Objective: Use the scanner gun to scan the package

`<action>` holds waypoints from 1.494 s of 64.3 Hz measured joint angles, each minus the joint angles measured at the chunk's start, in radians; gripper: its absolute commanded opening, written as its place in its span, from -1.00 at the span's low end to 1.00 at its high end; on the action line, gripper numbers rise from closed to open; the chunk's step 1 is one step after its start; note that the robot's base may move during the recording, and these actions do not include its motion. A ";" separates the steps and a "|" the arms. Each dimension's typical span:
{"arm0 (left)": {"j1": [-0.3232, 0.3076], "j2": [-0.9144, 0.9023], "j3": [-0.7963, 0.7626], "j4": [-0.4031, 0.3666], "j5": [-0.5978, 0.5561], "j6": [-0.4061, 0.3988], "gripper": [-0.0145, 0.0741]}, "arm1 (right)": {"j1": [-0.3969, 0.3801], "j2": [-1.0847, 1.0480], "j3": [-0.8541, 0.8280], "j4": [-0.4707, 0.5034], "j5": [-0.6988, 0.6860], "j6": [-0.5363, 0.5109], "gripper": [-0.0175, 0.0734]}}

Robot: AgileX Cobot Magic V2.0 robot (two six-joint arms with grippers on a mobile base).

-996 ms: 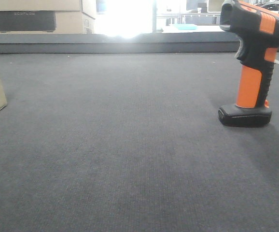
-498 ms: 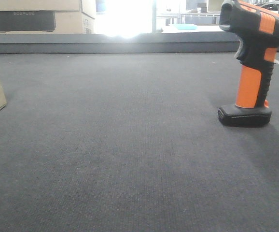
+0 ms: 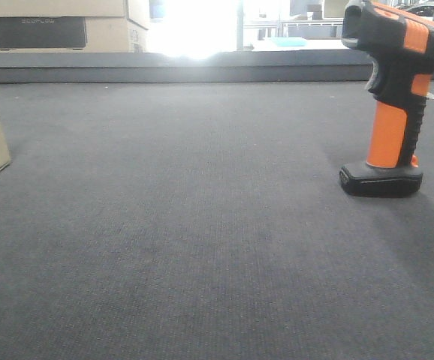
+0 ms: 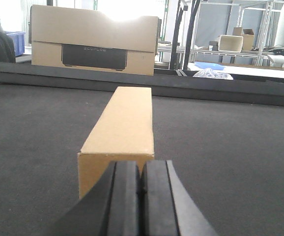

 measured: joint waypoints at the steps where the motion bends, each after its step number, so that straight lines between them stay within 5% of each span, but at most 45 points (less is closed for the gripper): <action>1: 0.000 0.000 0.000 0.000 0.000 0.000 -0.92 | 0.000 0.000 0.000 0.000 0.000 0.000 -0.97; 20: 0.000 0.000 0.000 0.000 0.000 0.000 -0.92 | 0.000 0.000 0.000 0.002 -0.020 0.051 -0.97; 32: 0.000 0.000 0.000 0.000 0.000 0.000 -0.92 | -0.022 0.000 0.000 -0.339 -0.033 0.457 -0.97; 40: 0.000 0.000 0.000 0.000 0.000 0.000 -0.92 | -0.049 -0.005 0.000 -0.453 -0.033 0.572 -0.97; 74: 0.000 0.000 0.000 0.000 0.000 0.000 -0.92 | -0.080 -0.205 0.228 -0.529 -0.085 0.612 -0.97; 96: 0.000 0.000 0.000 0.000 0.000 0.000 -0.92 | -0.013 -0.207 0.256 -0.581 -0.118 0.614 -0.97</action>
